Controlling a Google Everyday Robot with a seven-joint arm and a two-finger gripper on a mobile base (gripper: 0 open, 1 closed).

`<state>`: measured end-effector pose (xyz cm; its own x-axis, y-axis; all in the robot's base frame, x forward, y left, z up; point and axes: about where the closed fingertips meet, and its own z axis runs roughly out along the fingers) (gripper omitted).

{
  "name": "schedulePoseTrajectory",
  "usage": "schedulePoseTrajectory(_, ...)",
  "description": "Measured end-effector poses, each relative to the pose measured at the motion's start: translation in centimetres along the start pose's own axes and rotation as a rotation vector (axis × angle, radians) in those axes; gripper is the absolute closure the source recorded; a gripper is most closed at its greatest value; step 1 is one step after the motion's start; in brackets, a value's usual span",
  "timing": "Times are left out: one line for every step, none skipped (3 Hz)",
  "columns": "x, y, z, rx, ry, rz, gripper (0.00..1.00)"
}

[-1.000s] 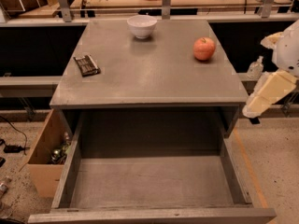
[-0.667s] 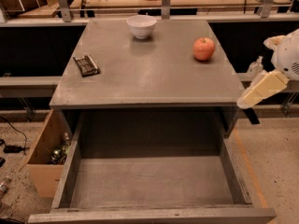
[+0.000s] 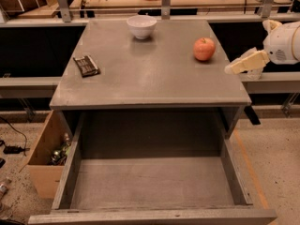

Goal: Place apple into top drawer

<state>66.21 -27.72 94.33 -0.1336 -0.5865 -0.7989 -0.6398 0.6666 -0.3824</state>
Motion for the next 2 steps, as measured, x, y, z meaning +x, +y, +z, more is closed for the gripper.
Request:
schedulePoseTrajectory(0.0, 0.0, 0.0, -0.001, 0.0, 0.0, 0.0)
schedulePoseTrajectory(0.3, 0.0, 1.3, -0.004, -0.032, 0.047, 0.0)
